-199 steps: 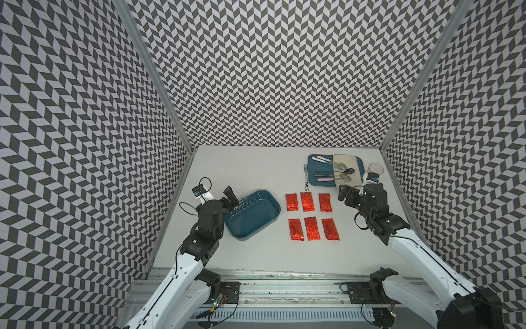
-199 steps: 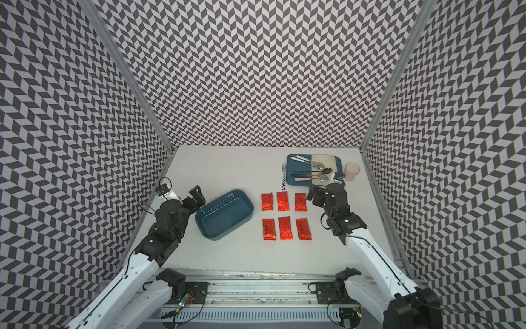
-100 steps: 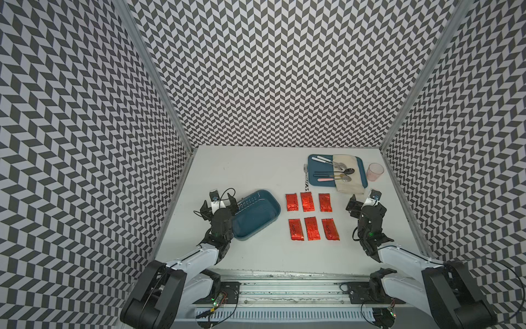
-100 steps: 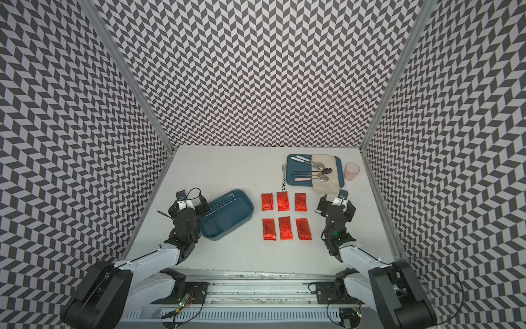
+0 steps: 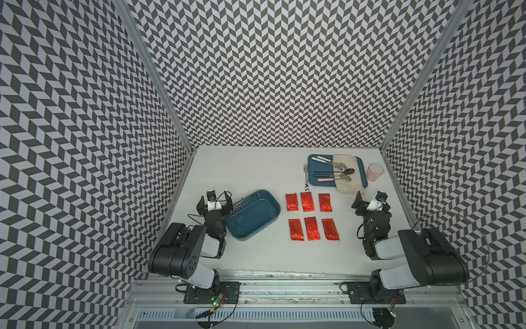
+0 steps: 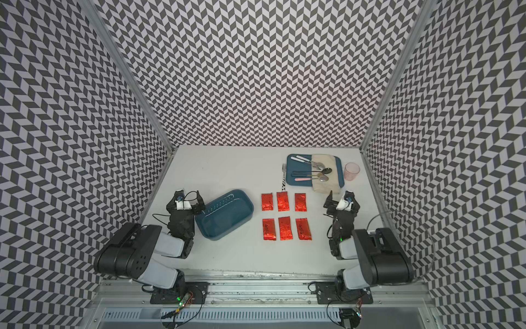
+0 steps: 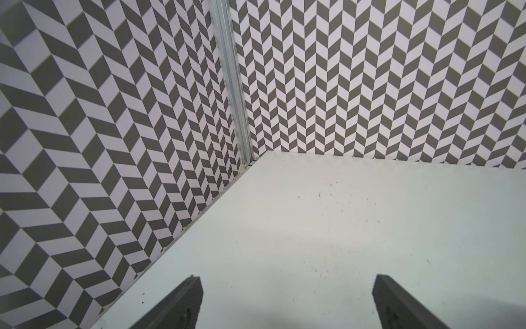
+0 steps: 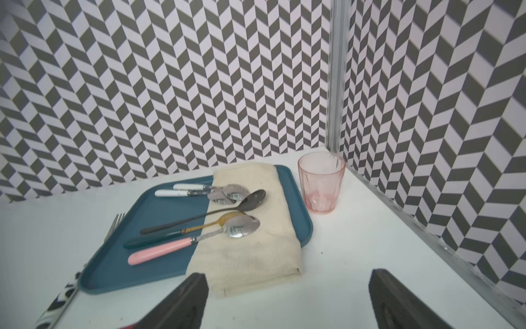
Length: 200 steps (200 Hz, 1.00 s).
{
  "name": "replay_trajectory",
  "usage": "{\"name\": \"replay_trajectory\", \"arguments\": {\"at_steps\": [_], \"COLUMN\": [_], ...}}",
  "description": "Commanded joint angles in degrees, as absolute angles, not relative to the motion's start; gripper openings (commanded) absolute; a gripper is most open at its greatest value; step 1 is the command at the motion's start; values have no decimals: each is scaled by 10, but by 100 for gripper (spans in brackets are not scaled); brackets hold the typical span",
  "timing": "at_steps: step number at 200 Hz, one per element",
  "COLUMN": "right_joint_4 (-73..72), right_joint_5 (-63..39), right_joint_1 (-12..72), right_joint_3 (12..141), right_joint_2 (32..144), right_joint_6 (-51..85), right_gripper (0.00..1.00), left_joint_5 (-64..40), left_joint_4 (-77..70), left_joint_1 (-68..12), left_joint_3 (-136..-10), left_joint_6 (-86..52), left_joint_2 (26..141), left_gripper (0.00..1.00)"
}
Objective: Take the tea bags out of the storage box
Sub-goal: Reset both arms
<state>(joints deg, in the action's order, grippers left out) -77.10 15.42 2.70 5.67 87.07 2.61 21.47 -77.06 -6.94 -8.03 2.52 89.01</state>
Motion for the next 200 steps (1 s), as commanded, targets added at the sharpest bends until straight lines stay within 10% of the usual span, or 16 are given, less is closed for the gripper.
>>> {"name": "replay_trajectory", "arguments": {"at_steps": [1,32,200], "right_joint_4": [-914,-678,-748], "right_joint_5": [65,28,22], "right_joint_1": [27,21,22], "right_joint_3": [59,163,144], "right_joint_2": [902,877,894], "right_joint_6": [-5,-8,-12], "right_gripper": [100,100,99], "left_joint_5": [135,84,83], "left_joint_4": [-807,-703,-706], "left_joint_1": [-66,-19,-18], "left_joint_3": [-85,-144,-143], "left_joint_6": [25,-14,-14], "left_joint_2": [875,885,885], "left_gripper": [100,100,100]}}
